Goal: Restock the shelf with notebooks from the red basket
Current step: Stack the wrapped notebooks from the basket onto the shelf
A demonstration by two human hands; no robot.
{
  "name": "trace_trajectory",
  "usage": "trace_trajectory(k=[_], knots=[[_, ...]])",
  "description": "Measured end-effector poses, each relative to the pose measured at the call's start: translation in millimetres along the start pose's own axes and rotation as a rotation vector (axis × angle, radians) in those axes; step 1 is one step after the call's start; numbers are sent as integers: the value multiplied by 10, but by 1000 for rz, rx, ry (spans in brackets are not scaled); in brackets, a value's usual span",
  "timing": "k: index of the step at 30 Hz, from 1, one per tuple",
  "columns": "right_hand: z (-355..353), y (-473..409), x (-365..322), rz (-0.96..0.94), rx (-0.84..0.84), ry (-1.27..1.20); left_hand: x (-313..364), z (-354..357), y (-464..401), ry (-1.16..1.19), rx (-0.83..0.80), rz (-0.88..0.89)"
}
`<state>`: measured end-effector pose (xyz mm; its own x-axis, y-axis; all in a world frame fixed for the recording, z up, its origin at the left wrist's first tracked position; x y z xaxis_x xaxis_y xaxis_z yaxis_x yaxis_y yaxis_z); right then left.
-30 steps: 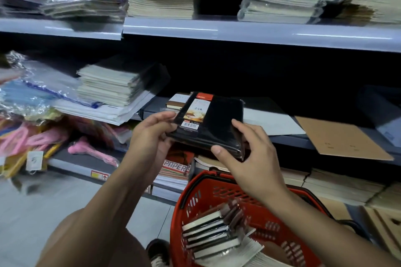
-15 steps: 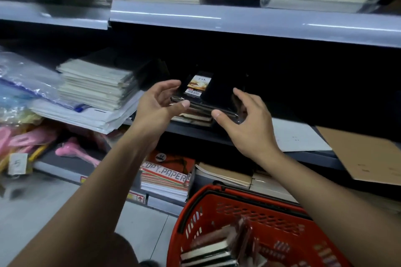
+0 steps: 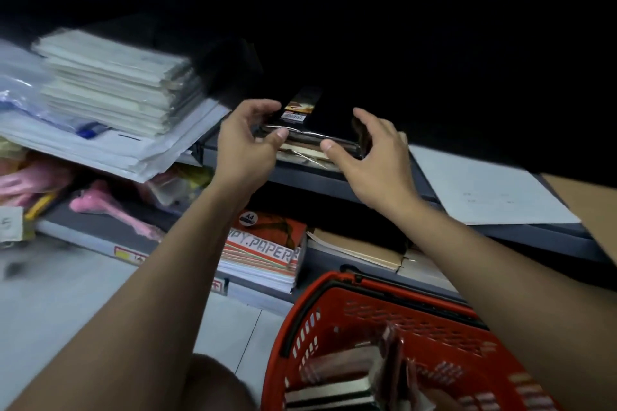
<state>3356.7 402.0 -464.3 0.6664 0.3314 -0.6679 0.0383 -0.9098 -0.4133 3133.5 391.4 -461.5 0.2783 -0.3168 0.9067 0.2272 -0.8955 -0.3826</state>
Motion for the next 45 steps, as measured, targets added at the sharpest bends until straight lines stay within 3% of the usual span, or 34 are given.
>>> trace_trajectory(k=[9, 14, 26, 34, 45], knots=[[49, 11, 98, -20, -30, 21, -13, 4, 60, -273, -47, 18], [36, 20, 89, -27, -28, 8, 104, 19, 126, -403, 22, 23], [52, 57, 67, -62, -82, 109, 109, 39, 186, -435, -13, 1], [10, 206, -2, -25, -64, 137, 152, -134, 224, -366, 108, 2], [-133, 601, -69, -24, -150, 138, 282, -344, 515, -443, 163, -19]])
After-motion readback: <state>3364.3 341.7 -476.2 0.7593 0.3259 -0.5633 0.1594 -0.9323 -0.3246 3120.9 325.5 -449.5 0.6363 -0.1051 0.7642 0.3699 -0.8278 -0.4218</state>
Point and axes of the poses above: each hand's wrist, its own y-axis away from the middle knuckle, its own z-axis out of the palm, x = y × z, the point moved 6 cm from there along -y, towards the middle knuckle, and after that the axes turned 2 degrees about -x, right-handed, at the moved point
